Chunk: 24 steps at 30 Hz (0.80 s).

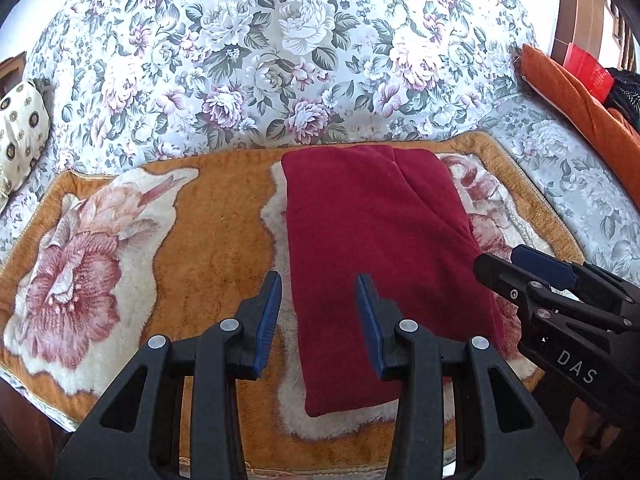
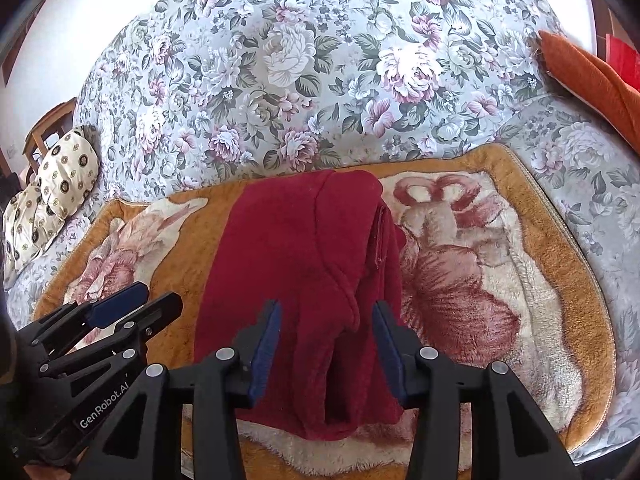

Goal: Fold small clothes

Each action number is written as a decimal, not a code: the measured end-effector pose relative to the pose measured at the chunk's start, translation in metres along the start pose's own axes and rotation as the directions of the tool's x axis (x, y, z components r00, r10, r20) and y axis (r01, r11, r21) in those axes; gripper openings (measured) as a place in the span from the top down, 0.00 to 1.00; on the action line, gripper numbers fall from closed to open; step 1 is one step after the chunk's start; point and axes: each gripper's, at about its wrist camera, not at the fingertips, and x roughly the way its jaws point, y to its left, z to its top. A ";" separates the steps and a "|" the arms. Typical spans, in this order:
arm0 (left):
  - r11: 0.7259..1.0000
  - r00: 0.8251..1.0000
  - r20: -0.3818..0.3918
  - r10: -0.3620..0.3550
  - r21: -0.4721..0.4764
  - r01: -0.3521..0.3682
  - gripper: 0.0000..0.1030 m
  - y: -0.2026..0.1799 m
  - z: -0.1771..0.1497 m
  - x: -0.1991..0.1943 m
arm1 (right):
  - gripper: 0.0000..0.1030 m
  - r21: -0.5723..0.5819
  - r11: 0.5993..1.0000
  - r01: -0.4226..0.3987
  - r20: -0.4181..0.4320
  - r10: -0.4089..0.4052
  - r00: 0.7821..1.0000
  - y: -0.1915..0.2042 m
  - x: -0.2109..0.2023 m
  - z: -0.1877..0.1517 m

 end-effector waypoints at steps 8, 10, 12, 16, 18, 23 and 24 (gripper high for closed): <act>1.000 1.000 -0.001 -0.004 -0.002 0.004 0.64 0.000 0.000 0.000 | 0.56 -0.006 1.000 0.004 -0.002 -0.004 1.000 0.004 0.004 0.001; 1.000 1.000 -0.004 -0.004 -0.005 0.004 0.64 0.000 0.000 0.001 | 0.56 -0.005 1.000 0.001 -0.003 -0.001 1.000 0.004 0.005 0.001; 1.000 1.000 -0.007 -0.003 -0.008 0.003 0.64 0.000 0.000 0.002 | 0.56 -0.004 1.000 0.001 -0.007 -0.001 1.000 0.005 0.006 0.001; 1.000 1.000 -0.011 -0.001 -0.005 0.001 0.64 0.001 0.001 0.003 | 0.56 -0.002 1.000 -0.002 -0.011 0.002 1.000 0.004 0.008 0.001; 1.000 1.000 -0.014 0.000 -0.002 0.000 0.64 0.001 0.001 0.004 | 0.56 -0.002 1.000 -0.001 -0.014 0.001 1.000 0.003 0.009 0.001; 1.000 1.000 -0.014 -0.002 -0.002 0.002 0.64 0.002 0.001 0.003 | 0.56 0.008 1.000 0.004 -0.016 -0.004 1.000 0.000 0.011 0.002; 1.000 1.000 -0.013 -0.003 -0.001 0.003 0.64 0.002 0.002 0.003 | 0.56 0.011 1.000 0.004 -0.017 -0.004 1.000 0.000 0.011 0.003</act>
